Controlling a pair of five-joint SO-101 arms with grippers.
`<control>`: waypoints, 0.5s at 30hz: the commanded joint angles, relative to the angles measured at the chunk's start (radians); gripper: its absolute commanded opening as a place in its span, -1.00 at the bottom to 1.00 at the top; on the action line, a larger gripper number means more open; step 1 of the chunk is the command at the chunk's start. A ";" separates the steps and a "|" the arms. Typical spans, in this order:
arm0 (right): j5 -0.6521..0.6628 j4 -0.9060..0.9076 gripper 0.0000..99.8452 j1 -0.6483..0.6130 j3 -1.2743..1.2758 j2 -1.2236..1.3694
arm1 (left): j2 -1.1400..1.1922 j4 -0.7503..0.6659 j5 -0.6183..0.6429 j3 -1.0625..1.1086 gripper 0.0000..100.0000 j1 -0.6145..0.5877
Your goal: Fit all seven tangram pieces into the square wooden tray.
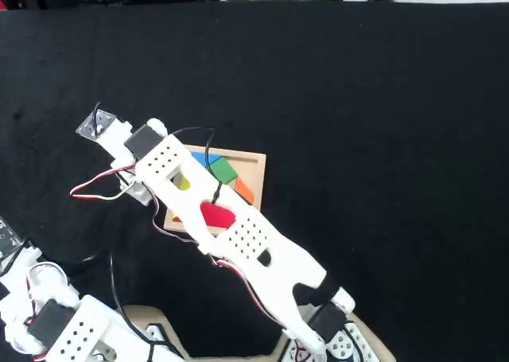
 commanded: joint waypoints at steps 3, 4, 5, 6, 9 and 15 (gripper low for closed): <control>0.003 0.000 -0.56 0.005 -0.036 -0.013 | -0.003 0.003 0.005 -0.008 -0.76 0.013; 0.003 0.002 -0.56 0.005 -0.050 -0.019 | -0.003 0.003 0.005 -0.008 -0.76 0.013; 0.003 0.012 -0.56 0.005 -0.070 -0.024 | -0.003 0.003 0.005 -0.008 -0.76 0.013; 0.003 0.026 -0.56 0.005 -0.094 -0.031 | -0.003 0.003 0.005 -0.008 -0.76 0.013; 0.003 0.077 -0.56 0.005 -0.180 -0.050 | -0.003 0.003 0.005 -0.008 -0.76 0.013; 0.006 0.092 -0.56 0.031 -0.225 -0.099 | -0.003 0.003 0.005 -0.008 -0.76 0.013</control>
